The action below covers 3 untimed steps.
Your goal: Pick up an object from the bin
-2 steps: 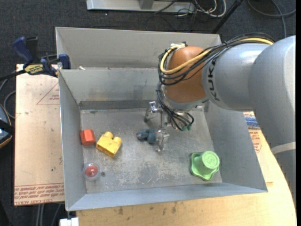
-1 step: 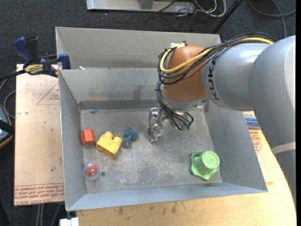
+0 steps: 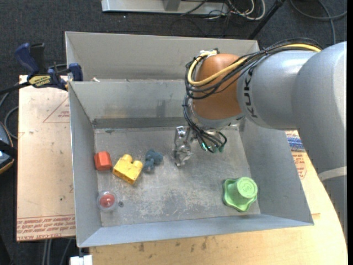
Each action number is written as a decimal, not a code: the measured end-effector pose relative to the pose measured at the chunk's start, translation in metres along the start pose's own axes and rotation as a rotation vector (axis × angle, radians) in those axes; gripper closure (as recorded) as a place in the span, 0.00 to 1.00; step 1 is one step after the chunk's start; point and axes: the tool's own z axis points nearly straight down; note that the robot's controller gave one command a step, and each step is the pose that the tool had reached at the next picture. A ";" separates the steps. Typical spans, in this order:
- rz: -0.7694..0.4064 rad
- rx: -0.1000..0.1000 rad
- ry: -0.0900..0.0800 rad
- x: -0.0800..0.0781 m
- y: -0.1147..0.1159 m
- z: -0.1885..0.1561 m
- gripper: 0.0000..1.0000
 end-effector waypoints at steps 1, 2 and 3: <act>-0.298 -0.006 0.006 0.026 0.093 -0.032 0.00; -0.596 -0.004 0.006 -0.011 0.124 0.001 0.00; -0.675 -0.005 0.003 -0.018 0.177 -0.002 0.00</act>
Offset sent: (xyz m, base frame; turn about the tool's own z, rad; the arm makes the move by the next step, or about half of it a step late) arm -0.0486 0.0795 0.0303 -0.2961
